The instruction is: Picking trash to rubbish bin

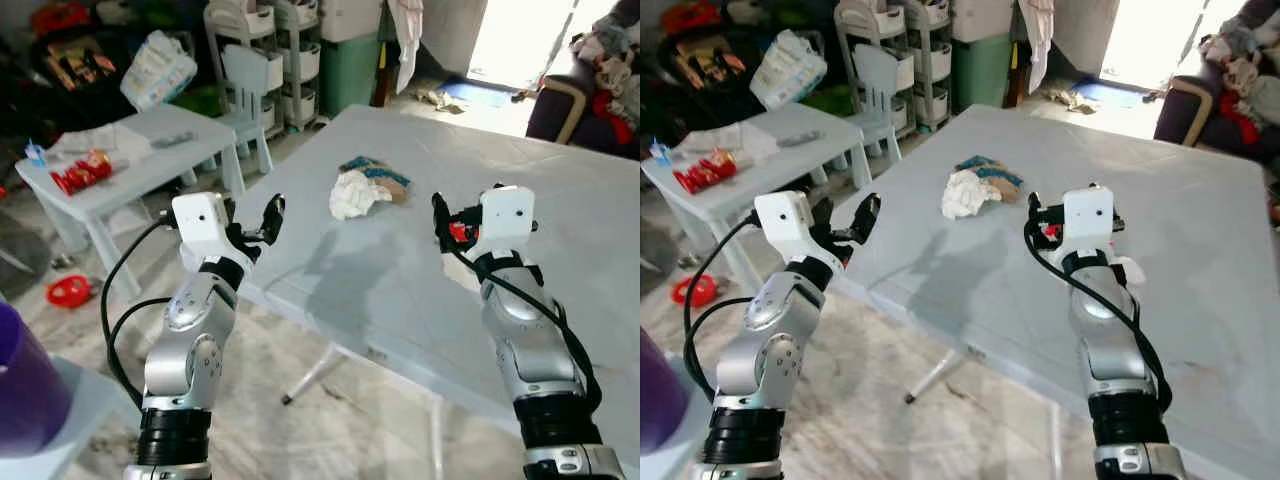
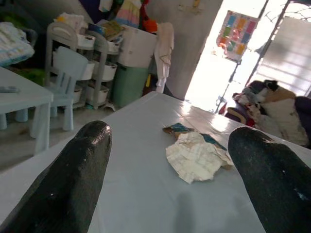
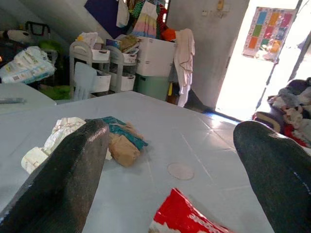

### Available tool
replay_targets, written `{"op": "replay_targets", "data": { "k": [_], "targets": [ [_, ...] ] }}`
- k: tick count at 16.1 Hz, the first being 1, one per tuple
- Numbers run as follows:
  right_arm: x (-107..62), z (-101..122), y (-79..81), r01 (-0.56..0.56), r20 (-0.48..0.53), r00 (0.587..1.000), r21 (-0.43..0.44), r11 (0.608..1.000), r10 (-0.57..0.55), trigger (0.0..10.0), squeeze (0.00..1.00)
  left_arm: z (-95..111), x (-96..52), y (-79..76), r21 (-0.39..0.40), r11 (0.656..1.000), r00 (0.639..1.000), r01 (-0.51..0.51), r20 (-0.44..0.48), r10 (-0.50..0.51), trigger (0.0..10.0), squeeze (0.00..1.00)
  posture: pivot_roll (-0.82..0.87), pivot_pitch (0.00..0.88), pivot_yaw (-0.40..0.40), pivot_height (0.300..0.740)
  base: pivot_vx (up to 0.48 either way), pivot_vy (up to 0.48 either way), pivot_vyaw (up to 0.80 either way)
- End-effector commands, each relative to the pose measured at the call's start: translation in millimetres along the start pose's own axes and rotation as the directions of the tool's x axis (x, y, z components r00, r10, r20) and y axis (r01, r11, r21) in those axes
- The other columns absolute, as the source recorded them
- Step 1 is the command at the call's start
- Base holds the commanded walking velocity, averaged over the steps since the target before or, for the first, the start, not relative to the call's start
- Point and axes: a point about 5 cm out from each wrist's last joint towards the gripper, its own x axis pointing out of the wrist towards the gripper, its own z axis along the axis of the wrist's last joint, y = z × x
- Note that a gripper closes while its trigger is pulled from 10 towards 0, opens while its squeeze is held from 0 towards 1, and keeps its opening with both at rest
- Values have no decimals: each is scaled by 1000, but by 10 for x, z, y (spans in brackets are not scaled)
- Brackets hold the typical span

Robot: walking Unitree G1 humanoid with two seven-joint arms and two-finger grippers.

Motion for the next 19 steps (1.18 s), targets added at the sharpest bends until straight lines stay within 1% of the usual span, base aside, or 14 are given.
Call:
{"op": "replay_targets", "data": {
  "k": [1, 10, 11, 13, 14, 16, 18, 19],
  "targets": [
    [17, 43, 5, -6, 12, 1000, -4, 1000, 6, 10000, 0, 8, 2, 12, 7, 1000, 1000, -12, 0, 12, 10000, 0, -9, 21, -8, 740, 0, 0, 0],
    [7, 48, -19, 5, 9, 1000, -22, 1000, -5, 10000, 0, -33, -9, -10, -9, 1000, 1000, -14, -25, 14, 10000, 0, -13, 31, -9, 740, 0, 0, 0],
    [7, 54, -31, 6, 9, 1000, -38, 999, -6, 10000, 0, -41, -12, -14, -9, 1000, 999, -15, -30, 15, 10000, 0, -14, 33, -9, 740, 0, 0, 0],
    [35, 58, -77, -9, -3, 1000, -108, 994, 8, 10000, 0, -56, -10, -16, -9, 1000, 999, -18, -41, 18, 10000, 0, -16, 37, -11, 740, 0, 0, 0],
    [52, 56, -112, -7, -12, 1000, -121, 993, 6, 10000, 0, -64, -10, -17, -9, 1000, 999, -18, -46, 17, 10000, 0, -17, 38, -13, 740, 0, 0, 0],
    [103, 60, -240, 14, -29, 999, -156, 988, -19, 10000, 0, -88, -19, -19, -11, 1000, 998, -16, -60, 15, 10000, 0, -16, 46, -18, 740, 0, 0, 0],
    [133, 31, -309, 11, -63, 998, -188, 982, -23, 10000, 0, -188, -39, -42, -25, 999, 990, 21, -140, -25, 10000, 0, -14, 49, -20, 740, 0, 0, 0],
    [151, -25, -354, -7, -115, 993, -209, 978, -18, 10000, 0, -295, -80, -85, -32, 997, 973, 72, -217, -78, 10000, 0, -13, 56, -22, 740, 0, 0, 0]
  ]
}}
